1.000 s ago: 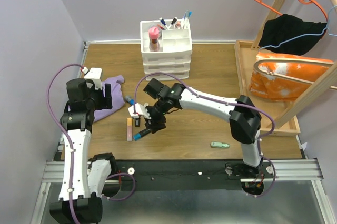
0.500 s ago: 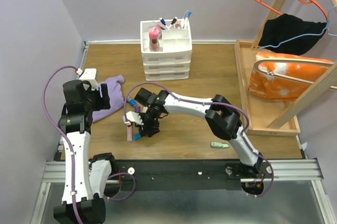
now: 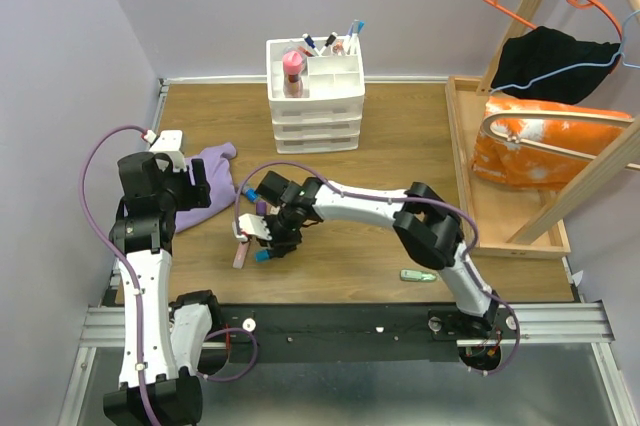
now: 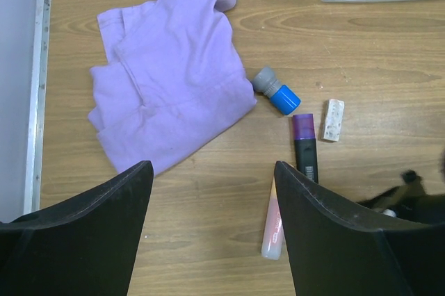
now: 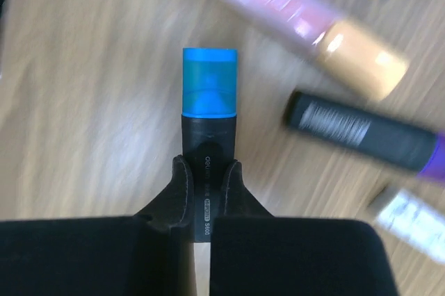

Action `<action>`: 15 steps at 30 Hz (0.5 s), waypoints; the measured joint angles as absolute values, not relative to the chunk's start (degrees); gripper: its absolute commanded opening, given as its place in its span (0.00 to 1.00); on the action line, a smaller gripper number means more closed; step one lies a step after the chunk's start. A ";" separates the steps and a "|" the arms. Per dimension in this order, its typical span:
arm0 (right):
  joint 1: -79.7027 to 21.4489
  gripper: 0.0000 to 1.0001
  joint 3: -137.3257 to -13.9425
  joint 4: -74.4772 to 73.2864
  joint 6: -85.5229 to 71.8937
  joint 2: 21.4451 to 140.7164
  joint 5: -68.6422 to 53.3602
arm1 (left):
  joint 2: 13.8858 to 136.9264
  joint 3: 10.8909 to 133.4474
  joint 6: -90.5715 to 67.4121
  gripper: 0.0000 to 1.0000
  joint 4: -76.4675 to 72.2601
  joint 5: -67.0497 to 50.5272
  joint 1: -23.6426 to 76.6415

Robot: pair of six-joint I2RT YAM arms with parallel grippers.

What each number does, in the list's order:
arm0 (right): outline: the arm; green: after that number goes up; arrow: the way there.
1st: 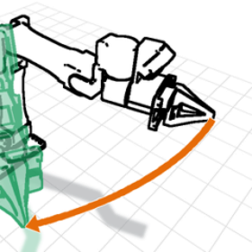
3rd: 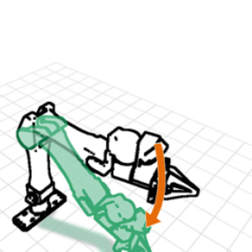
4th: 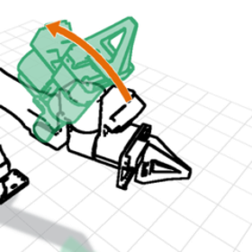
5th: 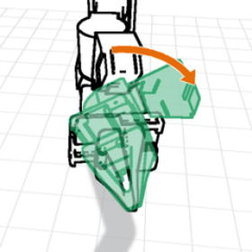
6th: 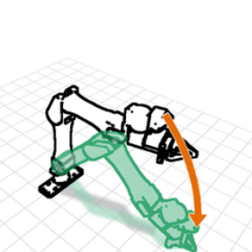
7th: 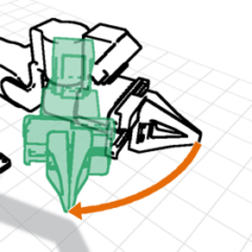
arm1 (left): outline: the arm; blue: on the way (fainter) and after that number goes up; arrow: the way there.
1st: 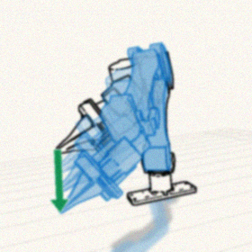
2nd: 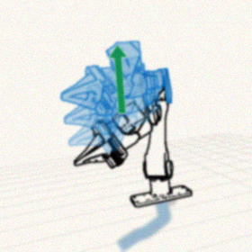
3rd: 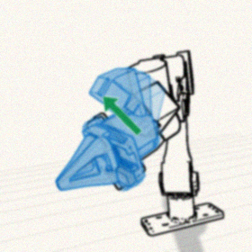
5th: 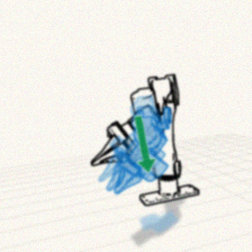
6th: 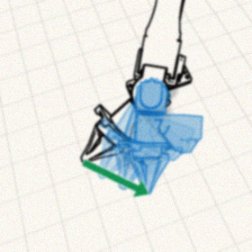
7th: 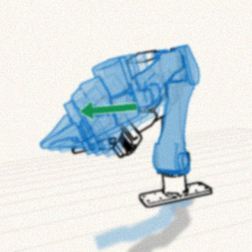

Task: Sort the stationery into containers
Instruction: Pick up the pen from the center of the board.

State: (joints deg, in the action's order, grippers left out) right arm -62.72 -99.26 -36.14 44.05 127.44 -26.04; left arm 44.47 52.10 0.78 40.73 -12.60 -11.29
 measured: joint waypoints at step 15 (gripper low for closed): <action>-52.10 0.01 -109.36 -49.52 54.15 95.18 -17.63 | 49.84 52.10 1.21 0.80 34.68 -19.09 -11.31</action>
State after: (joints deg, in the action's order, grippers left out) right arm -52.10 -109.36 -49.52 54.15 95.18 -17.63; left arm 49.84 52.10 1.21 34.68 -19.09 -11.31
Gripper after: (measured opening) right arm 0.119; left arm 0.795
